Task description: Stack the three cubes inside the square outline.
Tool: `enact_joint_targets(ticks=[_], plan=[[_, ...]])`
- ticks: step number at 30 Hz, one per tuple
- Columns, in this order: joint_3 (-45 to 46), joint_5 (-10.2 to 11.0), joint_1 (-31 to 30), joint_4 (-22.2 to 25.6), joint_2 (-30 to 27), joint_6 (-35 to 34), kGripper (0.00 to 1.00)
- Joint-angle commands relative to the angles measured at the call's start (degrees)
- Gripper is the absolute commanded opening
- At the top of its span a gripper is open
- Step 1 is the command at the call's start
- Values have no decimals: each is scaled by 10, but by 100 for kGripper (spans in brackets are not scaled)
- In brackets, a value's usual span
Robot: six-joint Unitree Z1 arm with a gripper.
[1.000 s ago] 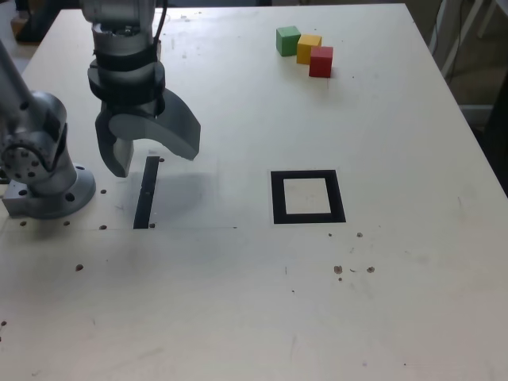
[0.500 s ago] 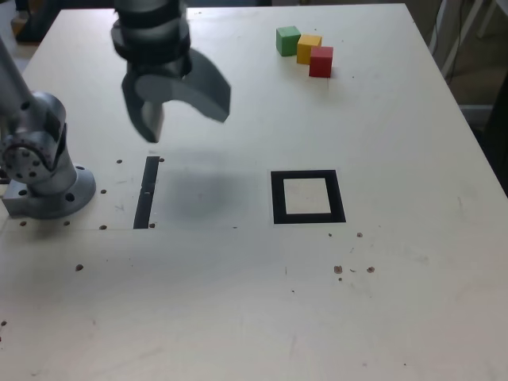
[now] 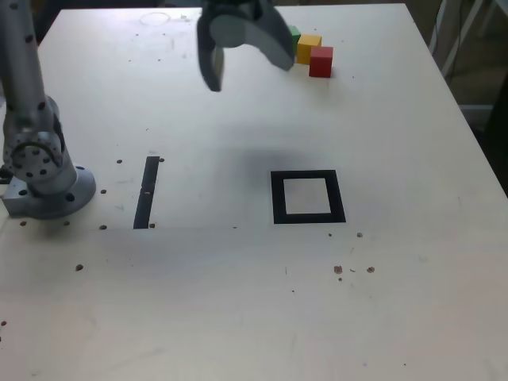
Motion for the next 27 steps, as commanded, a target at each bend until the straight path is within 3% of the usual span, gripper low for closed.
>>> enact_joint_targets(ticks=[1, 12, 18, 27], plan=[[-88, 0, 19, 23, 50, 26, 100], [-259, 14, 108, 56, 184, 101, 100], [-311, 32, 135, 62, 240, 110, 99], [-377, 40, 156, 59, 313, 126, 98]])
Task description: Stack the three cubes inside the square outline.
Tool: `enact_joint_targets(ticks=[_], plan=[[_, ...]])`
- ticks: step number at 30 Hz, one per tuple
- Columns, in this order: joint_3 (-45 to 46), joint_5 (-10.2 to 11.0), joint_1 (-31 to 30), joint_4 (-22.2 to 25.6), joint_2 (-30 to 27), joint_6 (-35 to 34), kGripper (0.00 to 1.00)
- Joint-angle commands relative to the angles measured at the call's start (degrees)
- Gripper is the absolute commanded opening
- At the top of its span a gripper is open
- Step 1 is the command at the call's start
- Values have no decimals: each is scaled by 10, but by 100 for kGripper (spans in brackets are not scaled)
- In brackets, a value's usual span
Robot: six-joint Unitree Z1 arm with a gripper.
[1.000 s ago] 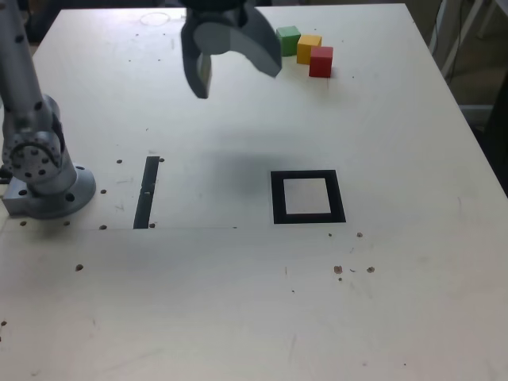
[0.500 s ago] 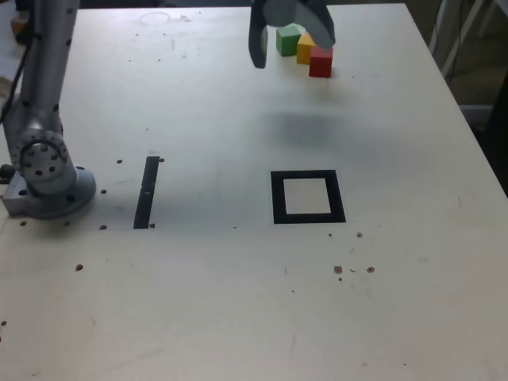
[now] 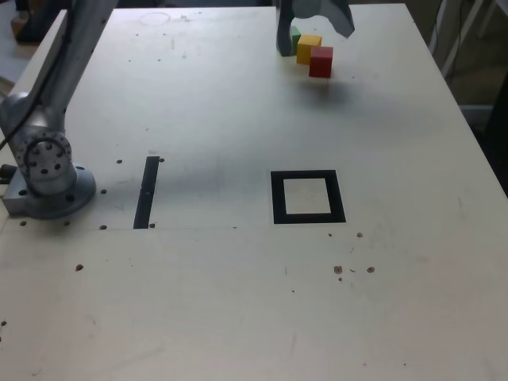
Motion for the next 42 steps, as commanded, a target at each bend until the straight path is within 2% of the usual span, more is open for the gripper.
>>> enact_joint_targets(ticks=[1, 15, 21, 25, 31, 42], plan=[[-7, 1, 5, -2, 16, 5, 98], [-86, 0, 20, -6, 91, 21, 91], [-105, -10, 21, -5, 103, 30, 86], [-112, -19, 21, -4, 107, 38, 81], [-110, -27, 22, 0, 109, 40, 67], [-109, -30, 23, -1, 120, 40, 56]])
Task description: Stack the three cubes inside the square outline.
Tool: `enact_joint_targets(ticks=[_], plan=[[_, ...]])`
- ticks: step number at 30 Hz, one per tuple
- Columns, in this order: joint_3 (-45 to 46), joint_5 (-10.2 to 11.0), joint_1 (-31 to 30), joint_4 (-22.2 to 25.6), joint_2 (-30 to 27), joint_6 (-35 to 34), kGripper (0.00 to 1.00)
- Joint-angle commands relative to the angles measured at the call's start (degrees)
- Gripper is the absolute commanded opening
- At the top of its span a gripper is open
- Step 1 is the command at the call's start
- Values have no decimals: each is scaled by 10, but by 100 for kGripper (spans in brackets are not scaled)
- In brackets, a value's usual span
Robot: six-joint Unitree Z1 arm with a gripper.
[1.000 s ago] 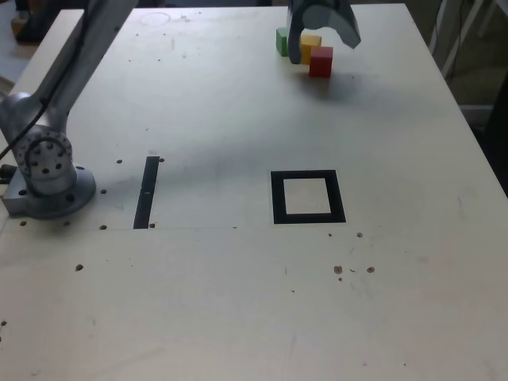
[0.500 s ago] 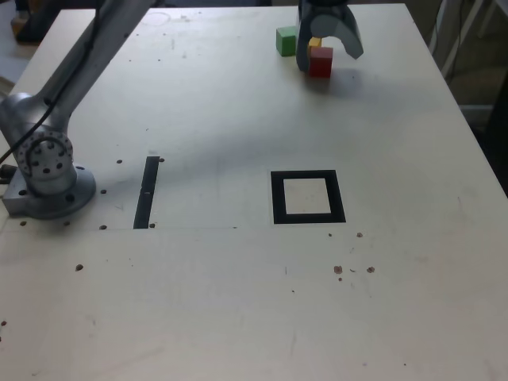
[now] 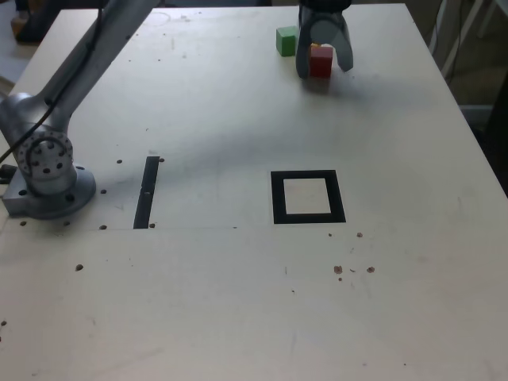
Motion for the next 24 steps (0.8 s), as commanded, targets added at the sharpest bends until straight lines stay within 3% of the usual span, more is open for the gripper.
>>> enact_joint_targets(ticks=[1, 11, 19, 24], plan=[[-1, 0, 1, 1, 3, 0, 54], [-6, 3, 1, -2, 1, -2, 39], [-6, 7, -1, 1, -5, -2, 35], [5, 12, -20, 15, -39, -7, 34]])
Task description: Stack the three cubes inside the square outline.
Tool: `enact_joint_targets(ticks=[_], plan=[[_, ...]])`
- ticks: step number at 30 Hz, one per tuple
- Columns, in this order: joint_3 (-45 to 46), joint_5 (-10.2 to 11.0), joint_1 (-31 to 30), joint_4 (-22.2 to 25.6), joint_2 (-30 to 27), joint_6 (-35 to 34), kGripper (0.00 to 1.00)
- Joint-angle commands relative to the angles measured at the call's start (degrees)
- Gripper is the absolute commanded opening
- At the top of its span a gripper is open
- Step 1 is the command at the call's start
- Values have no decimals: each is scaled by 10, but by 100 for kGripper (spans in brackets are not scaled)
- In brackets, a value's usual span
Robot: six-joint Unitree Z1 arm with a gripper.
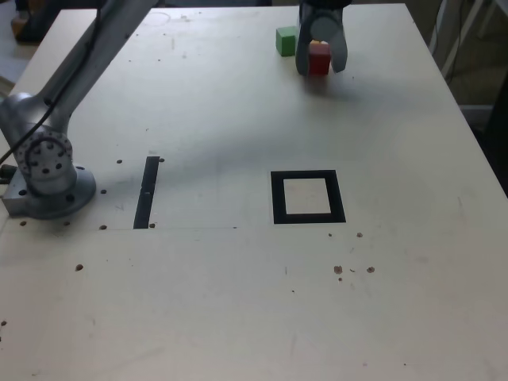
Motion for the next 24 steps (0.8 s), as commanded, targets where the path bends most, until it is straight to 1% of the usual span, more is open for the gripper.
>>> enact_joint_targets(ticks=[1, 7, 11, 13, 19, 22, 24], plan=[[8, 2, -14, 8, -32, -5, 34], [73, 1, -61, 16, -125, -30, 34], [143, -3, -98, 14, -182, -56, 34], [187, -3, -122, 9, -208, -75, 34], [317, 7, -219, -30, -273, -165, 34], [366, -1, -269, -48, -296, -215, 34], [391, -10, -299, -55, -305, -248, 34]])
